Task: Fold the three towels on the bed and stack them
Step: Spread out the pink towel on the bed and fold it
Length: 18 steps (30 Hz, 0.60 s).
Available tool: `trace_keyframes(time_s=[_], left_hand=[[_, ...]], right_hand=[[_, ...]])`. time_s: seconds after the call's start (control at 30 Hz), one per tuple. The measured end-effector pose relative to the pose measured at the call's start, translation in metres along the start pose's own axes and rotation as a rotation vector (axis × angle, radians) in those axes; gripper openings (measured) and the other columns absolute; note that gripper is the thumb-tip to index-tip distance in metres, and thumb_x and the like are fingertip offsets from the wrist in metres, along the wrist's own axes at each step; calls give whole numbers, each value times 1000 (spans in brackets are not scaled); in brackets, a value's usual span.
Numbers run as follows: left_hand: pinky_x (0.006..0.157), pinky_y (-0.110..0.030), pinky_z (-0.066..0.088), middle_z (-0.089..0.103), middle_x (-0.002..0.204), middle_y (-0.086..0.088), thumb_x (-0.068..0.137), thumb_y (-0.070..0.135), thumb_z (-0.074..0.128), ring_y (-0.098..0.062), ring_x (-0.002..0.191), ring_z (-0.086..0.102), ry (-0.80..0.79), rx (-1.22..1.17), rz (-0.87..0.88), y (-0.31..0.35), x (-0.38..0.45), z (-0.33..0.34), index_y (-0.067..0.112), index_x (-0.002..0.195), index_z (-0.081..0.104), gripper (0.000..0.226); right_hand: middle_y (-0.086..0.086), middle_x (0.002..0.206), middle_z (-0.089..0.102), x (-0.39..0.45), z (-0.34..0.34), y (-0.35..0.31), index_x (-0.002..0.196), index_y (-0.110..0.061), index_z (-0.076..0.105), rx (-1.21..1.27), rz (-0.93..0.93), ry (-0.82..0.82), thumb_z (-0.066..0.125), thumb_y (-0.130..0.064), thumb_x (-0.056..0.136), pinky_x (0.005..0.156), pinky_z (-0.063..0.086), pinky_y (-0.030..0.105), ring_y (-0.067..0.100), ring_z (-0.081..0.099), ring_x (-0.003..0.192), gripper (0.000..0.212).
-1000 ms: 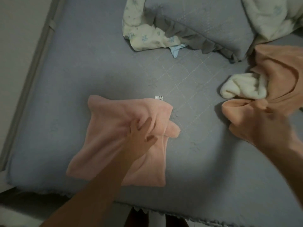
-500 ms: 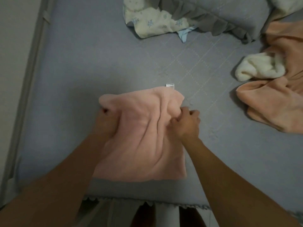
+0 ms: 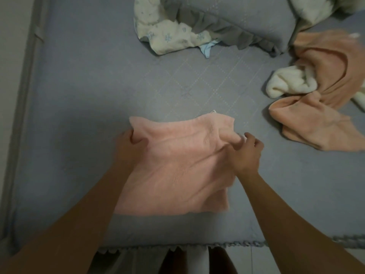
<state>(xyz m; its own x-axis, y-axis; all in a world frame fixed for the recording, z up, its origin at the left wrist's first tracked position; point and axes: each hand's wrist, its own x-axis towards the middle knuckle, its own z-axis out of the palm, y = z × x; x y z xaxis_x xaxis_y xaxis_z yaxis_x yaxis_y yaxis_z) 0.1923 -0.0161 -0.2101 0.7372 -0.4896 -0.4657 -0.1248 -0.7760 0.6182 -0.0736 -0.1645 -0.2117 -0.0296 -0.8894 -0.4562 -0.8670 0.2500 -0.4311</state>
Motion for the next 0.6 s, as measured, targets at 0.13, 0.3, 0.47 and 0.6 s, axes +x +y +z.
trace_keyframes(time_s=[0.13,0.3,0.47,0.6], left_hand=[[61,-26,45,61,78,13,79,41,62,-7,71,56,12,-210,-23,13,17,-3,30,87,58,14],[77,-35,46,69,86,-2,81,39,67,-20,88,62,-203,-112,-103,12,28,-16,15,95,70,29],[68,-37,51,73,77,-5,66,48,65,-24,77,65,-172,-195,-257,-4,20,-24,14,74,73,37],[66,-36,50,67,77,-6,82,35,63,-25,79,64,-93,95,-169,-17,20,-6,14,87,71,23]], right_hand=[[4,116,63,0,0,-10,107,-22,69,2,-71,78,64,-42,84,100,44,43,28,57,110,31],[-15,64,55,0,-16,-17,73,-27,55,455,-111,58,59,-26,77,65,42,27,-3,49,58,5],[-5,78,63,-3,-15,18,84,-25,57,446,88,-3,62,-21,74,74,51,40,15,59,74,12],[3,103,62,8,0,25,131,-10,46,358,157,-116,72,-25,79,83,49,35,17,60,86,61]])
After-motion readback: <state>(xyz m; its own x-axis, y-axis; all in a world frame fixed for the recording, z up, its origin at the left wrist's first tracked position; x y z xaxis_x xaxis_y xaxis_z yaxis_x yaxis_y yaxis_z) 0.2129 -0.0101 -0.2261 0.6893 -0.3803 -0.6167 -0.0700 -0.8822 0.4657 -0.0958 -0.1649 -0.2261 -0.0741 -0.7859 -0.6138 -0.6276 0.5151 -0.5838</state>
